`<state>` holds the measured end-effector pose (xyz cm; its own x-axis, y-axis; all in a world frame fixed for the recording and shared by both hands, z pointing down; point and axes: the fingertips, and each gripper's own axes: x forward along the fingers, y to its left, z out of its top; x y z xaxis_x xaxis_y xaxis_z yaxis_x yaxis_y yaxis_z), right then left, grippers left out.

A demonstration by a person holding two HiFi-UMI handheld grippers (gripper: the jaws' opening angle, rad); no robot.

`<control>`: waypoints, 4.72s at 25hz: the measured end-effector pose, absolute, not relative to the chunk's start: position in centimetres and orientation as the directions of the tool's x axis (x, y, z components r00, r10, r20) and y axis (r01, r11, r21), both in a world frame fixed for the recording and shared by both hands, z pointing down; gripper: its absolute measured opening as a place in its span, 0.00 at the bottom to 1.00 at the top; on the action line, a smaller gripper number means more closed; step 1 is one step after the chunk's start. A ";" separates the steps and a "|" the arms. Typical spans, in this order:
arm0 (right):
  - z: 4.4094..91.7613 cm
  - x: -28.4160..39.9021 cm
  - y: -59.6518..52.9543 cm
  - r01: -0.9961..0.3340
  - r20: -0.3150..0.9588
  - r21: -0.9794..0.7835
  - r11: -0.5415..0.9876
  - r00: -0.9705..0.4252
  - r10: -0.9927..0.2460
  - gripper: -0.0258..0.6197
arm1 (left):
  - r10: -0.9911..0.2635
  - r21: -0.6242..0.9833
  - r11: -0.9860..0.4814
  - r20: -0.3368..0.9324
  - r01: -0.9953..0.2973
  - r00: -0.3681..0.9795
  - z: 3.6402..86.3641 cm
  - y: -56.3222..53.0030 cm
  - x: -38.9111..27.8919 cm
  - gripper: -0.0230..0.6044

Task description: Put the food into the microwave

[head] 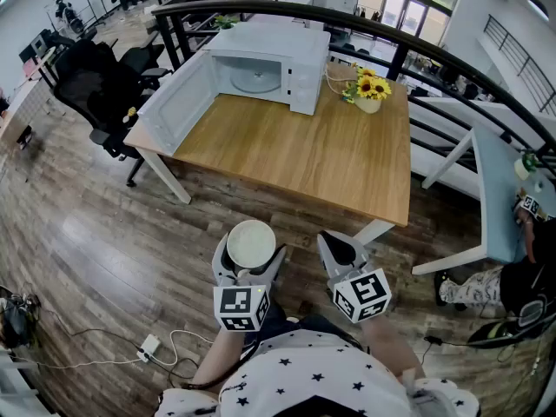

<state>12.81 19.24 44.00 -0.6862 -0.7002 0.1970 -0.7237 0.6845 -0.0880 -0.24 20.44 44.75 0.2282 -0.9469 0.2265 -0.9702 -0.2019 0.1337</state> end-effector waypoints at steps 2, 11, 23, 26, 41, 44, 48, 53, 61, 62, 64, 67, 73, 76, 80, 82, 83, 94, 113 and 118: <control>43.6 13.3 21.0 -0.723 0.186 -0.078 0.686 -0.687 -0.703 0.05 | -0.947 0.122 -0.209 0.220 -0.970 0.232 44.1 22.3 0.4 0.84; 41.9 13.9 26.1 -0.703 0.138 -0.076 0.707 -0.710 -0.691 0.05 | -0.966 0.097 -0.174 0.179 -0.980 0.189 42.1 28.1 1.1 0.84; 41.5 14.8 28.3 -0.674 0.124 -0.104 0.731 -0.739 -0.663 0.05 | -0.972 0.087 -0.164 0.157 -0.983 0.177 41.6 30.4 2.2 0.84; 41.8 15.0 28.6 -0.678 0.128 -0.109 0.727 -0.735 -0.666 0.05 | -0.972 0.085 -0.164 0.158 -0.983 0.175 41.6 30.6 2.3 0.84; 42.8 13.9 26.0 -0.684 0.155 -0.106 0.722 -0.728 -0.667 0.05 | -0.972 0.105 -0.159 0.156 -0.982 0.174 42.1 27.9 1.1 0.84; 43.0 13.6 24.5 -0.689 0.162 -0.099 0.718 -0.723 -0.671 0.05 | -0.972 0.106 -0.159 0.155 -0.982 0.174 42.3 26.3 0.6 0.84; 43.2 12.9 21.9 -0.695 0.164 -0.089 0.713 -0.717 -0.678 0.05 | -0.972 0.111 -0.162 0.151 -0.981 0.178 42.6 23.7 -0.2 0.84; 43.1 12.1 18.3 -0.703 0.165 -0.080 0.706 -0.708 -0.686 0.05 | -0.972 0.113 -0.172 0.144 -0.979 0.187 42.5 20.0 -1.1 0.84; 42.5 9.7 11.8 -0.706 0.172 -0.085 0.703 -0.705 -0.688 0.05 | -0.967 0.112 -0.188 0.155 -0.976 0.204 42.0 13.3 -3.2 0.84; 42.4 9.3 11.0 -0.707 0.173 -0.085 0.702 -0.704 -0.688 0.05 | -0.966 0.112 -0.191 0.156 -0.975 0.207 41.9 12.5 -3.6 0.84; 42.3 8.6 9.5 -0.709 0.176 -0.085 0.701 -0.703 -0.689 0.05 | -0.965 0.113 -0.194 0.159 -0.974 0.211 41.8 11.0 -4.2 0.84; 42.1 7.7 7.3 -0.710 0.183 -0.084 0.699 -0.701 -0.690 0.05 | -0.962 0.115 -0.200 0.164 -0.973 0.217 41.7 8.7 -5.1 0.84; 41.5 6.0 2.7 -0.717 0.189 -0.075 0.693 -0.692 -0.696 0.05 | -0.956 0.115 -0.218 0.175 -0.969 0.235 41.3 4.0 -6.6 0.84; 41.0 5.2 0.5 -0.722 0.186 -0.073 0.688 -0.688 -0.702 0.05 | -0.954 0.112 -0.227 0.175 -0.967 0.244 41.0 1.8 -7.3 0.84; 40.8 4.2 -2.1 -0.725 0.186 -0.075 0.684 -0.684 -0.705 0.05 | -0.951 0.110 -0.234 0.181 -0.966 0.251 41.0 -1.0 -8.2 0.84; 40.8 3.6 -3.4 -0.728 0.187 -0.076 0.682 -0.682 -0.707 0.05 | -0.950 0.108 -0.237 0.182 -0.965 0.254 40.9 -2.2 -8.7 0.84; 40.8 3.3 -4.0 -0.729 0.188 -0.075 0.680 -0.680 -0.709 0.05 | -0.950 0.108 -0.239 0.181 -0.965 0.256 40.8 -2.9 -9.0 0.84; 41.2 0.3 -9.9 -0.745 0.181 -0.072 0.664 -0.664 -0.725 0.05 | -0.946 0.104 -0.260 0.170 -0.960 0.275 41.1 -9.2 -11.9 0.84; 42.7 -1.3 -13.7 -0.765 0.198 -0.098 0.637 -0.642 -0.741 0.05 | -0.934 0.110 -0.297 0.172 -0.949 0.312 42.2 -15.3 -13.3 0.84; 42.9 -1.2 -15.4 -0.759 0.202 -0.100 0.643 -0.648 -0.734 0.05 | -0.933 0.113 -0.298 0.174 -0.948 0.314 42.5 -17.4 -13.0 0.84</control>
